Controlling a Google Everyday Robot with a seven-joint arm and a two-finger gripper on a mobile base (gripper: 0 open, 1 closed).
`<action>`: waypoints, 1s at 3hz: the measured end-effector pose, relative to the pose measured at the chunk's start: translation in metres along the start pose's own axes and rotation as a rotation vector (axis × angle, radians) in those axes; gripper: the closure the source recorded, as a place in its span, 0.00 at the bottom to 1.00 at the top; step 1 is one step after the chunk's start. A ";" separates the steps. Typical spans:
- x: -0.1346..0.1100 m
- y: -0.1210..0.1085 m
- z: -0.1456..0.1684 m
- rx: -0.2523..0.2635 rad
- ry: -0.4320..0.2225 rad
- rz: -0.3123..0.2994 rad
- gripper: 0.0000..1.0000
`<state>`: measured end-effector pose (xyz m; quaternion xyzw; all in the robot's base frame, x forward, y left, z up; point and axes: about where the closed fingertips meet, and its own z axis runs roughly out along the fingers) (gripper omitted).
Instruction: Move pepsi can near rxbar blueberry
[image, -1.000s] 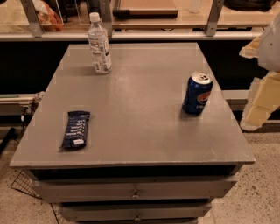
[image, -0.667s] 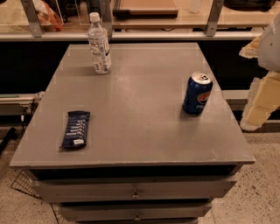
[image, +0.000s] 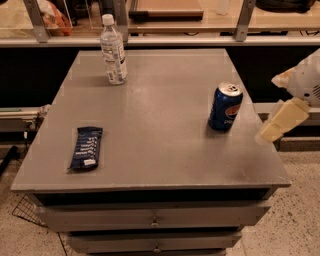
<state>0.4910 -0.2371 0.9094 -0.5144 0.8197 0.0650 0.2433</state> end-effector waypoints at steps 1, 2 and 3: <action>0.014 -0.040 0.044 0.004 -0.215 0.144 0.00; 0.018 -0.074 0.063 0.025 -0.397 0.229 0.00; 0.017 -0.100 0.058 0.040 -0.590 0.272 0.00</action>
Offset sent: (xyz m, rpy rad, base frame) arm 0.1179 -0.0516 -0.0608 0.6323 -0.2156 -0.2281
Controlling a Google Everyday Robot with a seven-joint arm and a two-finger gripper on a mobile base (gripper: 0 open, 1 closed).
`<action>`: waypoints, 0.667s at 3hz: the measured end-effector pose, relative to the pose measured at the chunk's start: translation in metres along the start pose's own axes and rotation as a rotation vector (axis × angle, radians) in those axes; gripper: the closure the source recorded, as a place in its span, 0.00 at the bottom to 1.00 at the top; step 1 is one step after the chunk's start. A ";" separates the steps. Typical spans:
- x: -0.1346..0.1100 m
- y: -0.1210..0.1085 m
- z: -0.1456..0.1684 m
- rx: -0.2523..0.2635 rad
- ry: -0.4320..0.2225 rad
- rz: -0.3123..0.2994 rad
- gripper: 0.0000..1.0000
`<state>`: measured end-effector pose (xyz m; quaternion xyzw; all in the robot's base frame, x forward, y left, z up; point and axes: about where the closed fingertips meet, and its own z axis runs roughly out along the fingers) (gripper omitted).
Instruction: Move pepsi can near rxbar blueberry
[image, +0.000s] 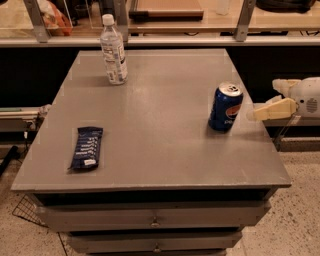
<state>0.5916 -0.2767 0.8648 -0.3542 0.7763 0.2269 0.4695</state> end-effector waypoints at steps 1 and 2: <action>-0.005 0.017 -0.003 -0.069 -0.130 0.007 0.00; -0.010 0.039 -0.002 -0.141 -0.195 0.012 0.00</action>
Offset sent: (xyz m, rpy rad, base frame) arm -0.0467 0.0388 0.0164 0.2845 -0.0884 0.1752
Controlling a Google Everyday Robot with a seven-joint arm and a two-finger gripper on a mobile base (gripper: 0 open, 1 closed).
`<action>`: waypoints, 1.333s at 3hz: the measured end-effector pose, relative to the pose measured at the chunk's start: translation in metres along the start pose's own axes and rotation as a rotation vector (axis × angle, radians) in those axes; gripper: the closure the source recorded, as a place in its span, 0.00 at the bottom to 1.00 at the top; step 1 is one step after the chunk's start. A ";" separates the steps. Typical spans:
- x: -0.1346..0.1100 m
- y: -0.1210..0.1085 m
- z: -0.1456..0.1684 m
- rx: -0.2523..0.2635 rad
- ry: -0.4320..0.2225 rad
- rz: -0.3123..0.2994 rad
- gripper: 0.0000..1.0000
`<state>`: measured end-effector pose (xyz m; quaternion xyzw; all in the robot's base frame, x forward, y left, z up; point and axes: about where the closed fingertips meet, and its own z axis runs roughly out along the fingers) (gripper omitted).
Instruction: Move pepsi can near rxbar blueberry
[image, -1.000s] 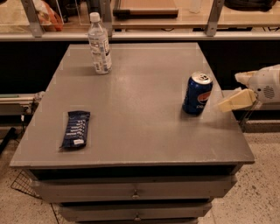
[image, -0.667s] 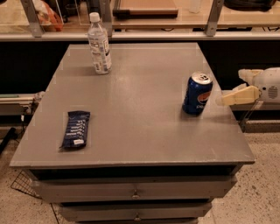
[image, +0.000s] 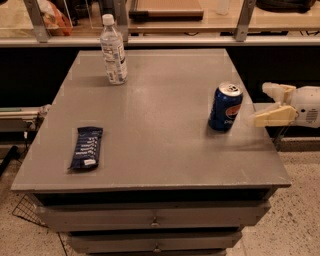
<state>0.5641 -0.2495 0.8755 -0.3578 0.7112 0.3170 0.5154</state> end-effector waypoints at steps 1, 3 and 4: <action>-0.019 0.032 0.016 -0.082 -0.054 -0.039 0.00; -0.038 0.090 0.072 -0.199 -0.111 -0.132 0.00; -0.030 0.093 0.086 -0.186 -0.107 -0.143 0.18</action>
Offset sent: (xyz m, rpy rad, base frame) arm -0.0380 0.1215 0.0417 0.0840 -0.1593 0.2546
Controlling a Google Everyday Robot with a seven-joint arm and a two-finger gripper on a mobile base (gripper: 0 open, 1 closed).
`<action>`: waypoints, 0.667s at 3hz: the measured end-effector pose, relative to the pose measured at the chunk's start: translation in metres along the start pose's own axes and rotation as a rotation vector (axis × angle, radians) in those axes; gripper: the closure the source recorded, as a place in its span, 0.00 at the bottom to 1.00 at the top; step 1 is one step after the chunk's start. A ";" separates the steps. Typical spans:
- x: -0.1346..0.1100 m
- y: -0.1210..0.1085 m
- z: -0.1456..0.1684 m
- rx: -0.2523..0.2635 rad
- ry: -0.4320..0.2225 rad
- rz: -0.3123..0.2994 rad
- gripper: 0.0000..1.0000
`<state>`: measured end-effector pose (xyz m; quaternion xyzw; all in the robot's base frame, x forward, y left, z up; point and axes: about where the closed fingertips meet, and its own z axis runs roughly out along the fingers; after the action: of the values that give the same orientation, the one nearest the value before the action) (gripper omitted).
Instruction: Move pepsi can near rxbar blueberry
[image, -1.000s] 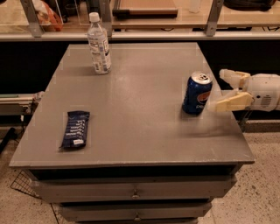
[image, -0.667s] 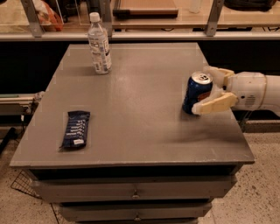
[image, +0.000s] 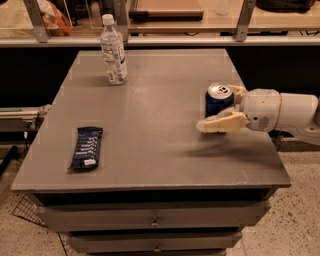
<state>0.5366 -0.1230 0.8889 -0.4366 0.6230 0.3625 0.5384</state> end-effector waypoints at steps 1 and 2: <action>0.008 -0.006 -0.001 0.039 0.012 -0.015 0.49; 0.010 -0.013 -0.006 0.068 0.020 -0.027 0.73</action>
Offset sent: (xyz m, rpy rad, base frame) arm 0.0150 -0.0272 -0.0095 -0.0460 -0.0424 -0.1067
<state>0.5462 -0.1350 0.8805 -0.4298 0.6344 0.3294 0.5516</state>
